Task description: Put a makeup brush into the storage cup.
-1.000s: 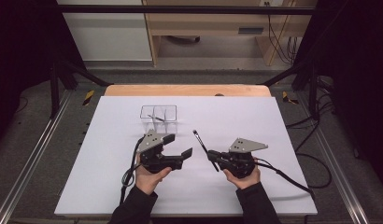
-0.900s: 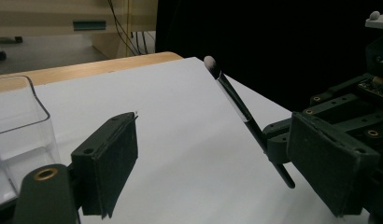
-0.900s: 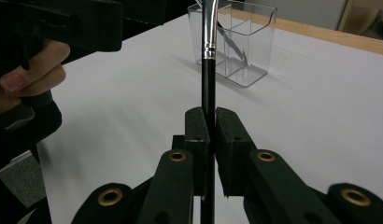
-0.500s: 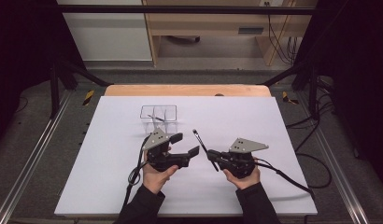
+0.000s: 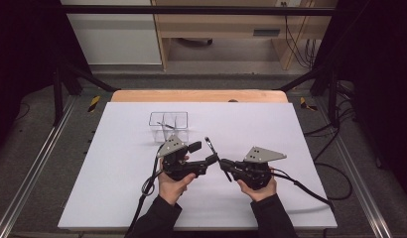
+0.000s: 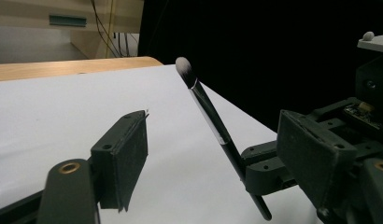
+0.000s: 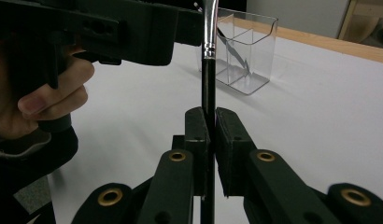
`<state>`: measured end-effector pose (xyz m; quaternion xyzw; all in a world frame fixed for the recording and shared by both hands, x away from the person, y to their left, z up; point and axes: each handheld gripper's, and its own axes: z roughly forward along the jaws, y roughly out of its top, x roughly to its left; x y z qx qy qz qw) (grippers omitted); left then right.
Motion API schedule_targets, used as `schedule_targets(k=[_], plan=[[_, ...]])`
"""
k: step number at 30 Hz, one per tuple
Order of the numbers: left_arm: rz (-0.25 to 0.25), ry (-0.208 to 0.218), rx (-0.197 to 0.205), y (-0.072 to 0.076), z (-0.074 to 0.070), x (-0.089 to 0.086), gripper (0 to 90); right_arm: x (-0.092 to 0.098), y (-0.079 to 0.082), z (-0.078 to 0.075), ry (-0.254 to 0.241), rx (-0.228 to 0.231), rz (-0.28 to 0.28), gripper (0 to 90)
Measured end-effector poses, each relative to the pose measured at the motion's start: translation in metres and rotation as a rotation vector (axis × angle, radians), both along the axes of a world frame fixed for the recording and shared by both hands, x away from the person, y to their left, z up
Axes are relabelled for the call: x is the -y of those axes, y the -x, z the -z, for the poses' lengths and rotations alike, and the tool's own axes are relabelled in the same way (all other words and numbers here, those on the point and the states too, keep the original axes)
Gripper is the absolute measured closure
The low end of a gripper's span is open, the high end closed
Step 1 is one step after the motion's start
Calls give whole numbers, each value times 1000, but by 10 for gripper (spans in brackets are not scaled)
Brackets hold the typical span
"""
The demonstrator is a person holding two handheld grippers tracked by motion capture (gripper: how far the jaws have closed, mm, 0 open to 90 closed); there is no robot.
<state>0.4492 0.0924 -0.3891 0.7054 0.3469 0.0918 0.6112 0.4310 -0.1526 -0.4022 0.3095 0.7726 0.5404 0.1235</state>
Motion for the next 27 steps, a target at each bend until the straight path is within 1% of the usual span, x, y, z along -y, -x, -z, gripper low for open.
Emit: schedule_targets(k=[3,9,19,27], plan=[[2,4,-6,0,1,2,271,0,0,0,-4,2,0,843],[8,28,-21,-2,3,5,333,-1,0,1,-5,3,-2,844],[20,64,-48,-4,7,10,463,-2,0,2,-8,2,-3,843],[20,91,-76,-5,9,11,561,-3,0,2,-11,2,0,843]])
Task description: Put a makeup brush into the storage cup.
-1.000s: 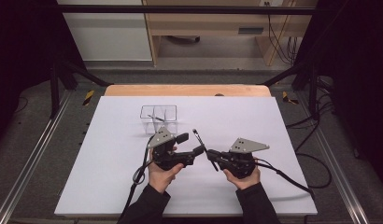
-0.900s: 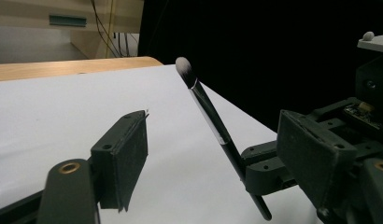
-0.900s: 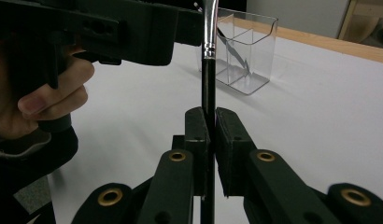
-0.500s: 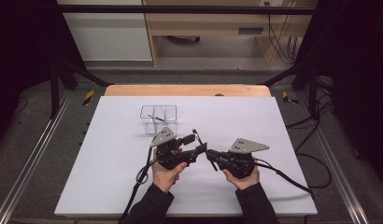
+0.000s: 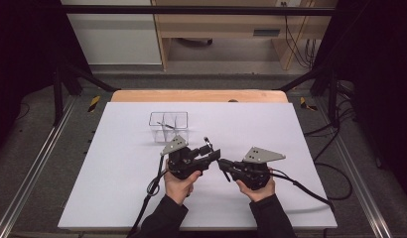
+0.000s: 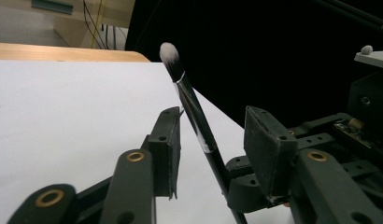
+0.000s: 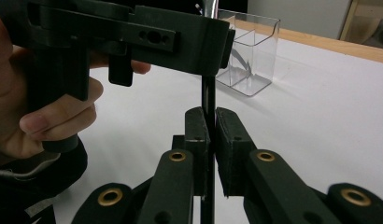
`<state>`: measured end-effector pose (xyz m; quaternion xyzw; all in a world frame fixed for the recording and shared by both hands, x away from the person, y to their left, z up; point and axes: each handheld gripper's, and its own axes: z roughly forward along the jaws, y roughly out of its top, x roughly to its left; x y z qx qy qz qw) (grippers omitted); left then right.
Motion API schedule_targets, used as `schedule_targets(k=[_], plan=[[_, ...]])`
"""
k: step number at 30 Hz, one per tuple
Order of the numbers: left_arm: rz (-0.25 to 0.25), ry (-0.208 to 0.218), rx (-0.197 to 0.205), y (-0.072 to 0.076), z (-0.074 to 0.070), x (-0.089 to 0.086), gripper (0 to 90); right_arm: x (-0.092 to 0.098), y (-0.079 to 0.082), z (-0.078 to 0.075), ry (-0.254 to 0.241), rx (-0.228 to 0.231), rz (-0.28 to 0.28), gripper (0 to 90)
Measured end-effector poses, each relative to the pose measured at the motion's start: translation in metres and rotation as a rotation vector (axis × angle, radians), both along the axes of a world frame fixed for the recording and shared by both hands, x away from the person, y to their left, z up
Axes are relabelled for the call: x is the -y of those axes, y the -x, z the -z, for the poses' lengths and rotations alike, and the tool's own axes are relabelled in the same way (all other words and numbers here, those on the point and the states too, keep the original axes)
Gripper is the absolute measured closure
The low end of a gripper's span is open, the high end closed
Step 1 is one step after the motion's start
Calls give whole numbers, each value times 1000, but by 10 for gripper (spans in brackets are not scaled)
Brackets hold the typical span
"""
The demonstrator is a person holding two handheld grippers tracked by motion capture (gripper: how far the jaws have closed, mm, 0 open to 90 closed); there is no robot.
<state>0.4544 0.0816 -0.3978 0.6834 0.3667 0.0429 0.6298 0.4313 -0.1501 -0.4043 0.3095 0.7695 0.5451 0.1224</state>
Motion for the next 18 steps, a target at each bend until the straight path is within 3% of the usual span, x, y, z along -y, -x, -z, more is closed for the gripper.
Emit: schedule_targets(k=[18], plan=[[-3,31,-15,2,1,3,759,0,0,0,-11,-2,-4,843]])
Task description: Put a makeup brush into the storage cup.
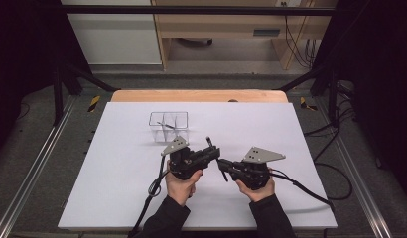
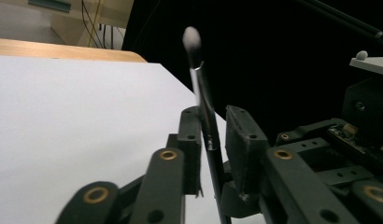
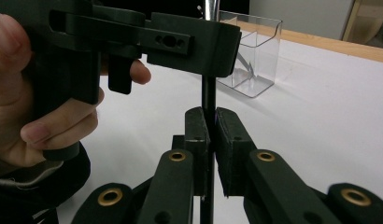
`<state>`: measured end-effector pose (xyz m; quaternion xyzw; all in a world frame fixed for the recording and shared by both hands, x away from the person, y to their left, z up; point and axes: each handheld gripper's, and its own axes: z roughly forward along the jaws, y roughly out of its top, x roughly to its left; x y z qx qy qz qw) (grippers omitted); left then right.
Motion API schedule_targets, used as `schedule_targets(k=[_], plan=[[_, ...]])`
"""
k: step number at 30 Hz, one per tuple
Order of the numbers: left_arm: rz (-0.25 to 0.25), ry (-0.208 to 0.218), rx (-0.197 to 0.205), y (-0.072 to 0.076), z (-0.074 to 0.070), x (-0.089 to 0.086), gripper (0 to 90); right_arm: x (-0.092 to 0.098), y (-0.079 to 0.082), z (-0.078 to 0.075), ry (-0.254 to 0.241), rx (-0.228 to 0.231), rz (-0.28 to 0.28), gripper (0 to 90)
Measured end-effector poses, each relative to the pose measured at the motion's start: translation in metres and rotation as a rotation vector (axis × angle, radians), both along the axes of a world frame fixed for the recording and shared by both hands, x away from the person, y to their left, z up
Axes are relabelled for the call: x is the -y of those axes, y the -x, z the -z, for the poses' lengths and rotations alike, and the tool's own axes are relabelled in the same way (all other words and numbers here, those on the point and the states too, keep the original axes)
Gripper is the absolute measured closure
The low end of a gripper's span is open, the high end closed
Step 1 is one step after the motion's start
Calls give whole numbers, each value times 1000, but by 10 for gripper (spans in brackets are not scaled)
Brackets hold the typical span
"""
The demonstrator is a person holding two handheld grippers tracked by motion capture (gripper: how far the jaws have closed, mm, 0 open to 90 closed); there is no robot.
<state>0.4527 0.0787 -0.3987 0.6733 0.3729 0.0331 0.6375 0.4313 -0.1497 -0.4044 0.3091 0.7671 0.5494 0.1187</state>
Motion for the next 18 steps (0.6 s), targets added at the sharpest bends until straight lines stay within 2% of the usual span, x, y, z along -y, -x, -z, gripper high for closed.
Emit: schedule_targets(k=[6,18], plan=[[11,10,12,3,-1,3,826,0,0,0,-7,-2,-8,843],[6,-19,42,6,-3,3,831,-1,0,0,-10,-4,-13,823]])
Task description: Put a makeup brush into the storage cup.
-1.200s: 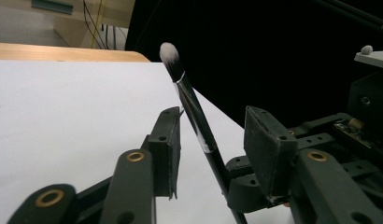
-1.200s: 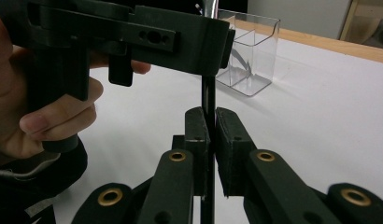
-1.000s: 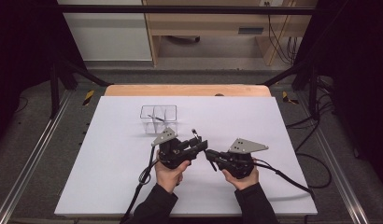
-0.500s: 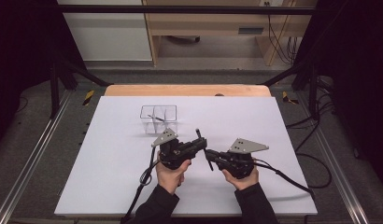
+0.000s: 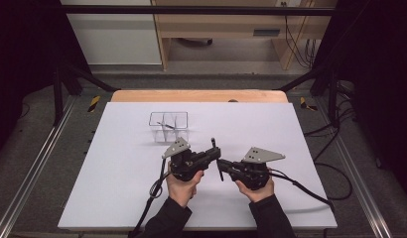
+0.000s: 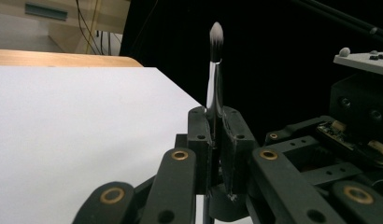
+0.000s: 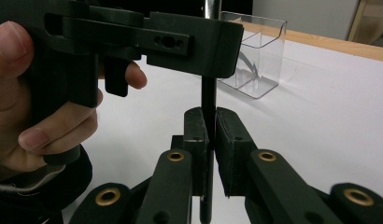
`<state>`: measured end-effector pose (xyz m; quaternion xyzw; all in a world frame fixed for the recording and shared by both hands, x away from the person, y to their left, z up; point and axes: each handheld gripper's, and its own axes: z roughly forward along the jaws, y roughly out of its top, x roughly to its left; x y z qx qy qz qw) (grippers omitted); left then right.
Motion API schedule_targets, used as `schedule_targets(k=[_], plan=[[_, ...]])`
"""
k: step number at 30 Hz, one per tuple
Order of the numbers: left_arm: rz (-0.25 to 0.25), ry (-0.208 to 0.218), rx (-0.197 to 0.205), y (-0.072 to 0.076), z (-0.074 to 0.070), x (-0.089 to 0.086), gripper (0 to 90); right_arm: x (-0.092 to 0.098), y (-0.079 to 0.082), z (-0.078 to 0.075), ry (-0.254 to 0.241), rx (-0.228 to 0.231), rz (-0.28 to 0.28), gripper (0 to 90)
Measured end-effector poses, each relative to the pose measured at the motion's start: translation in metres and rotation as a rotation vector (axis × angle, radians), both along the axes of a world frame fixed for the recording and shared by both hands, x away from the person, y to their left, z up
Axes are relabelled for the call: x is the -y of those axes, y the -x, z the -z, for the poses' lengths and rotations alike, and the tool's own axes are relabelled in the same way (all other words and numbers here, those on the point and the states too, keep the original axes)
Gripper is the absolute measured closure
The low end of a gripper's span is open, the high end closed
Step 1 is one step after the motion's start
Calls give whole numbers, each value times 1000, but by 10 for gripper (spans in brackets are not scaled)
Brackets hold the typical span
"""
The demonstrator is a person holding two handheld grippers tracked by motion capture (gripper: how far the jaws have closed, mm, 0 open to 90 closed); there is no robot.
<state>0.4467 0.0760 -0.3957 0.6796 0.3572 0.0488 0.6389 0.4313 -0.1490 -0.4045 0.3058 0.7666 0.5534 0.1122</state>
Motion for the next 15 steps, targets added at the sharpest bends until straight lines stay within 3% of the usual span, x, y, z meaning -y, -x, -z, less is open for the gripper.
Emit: schedule_targets(k=[15], plan=[[-18,-42,49,4,-9,-15,831,14,1,-10,6,28,77,518]])
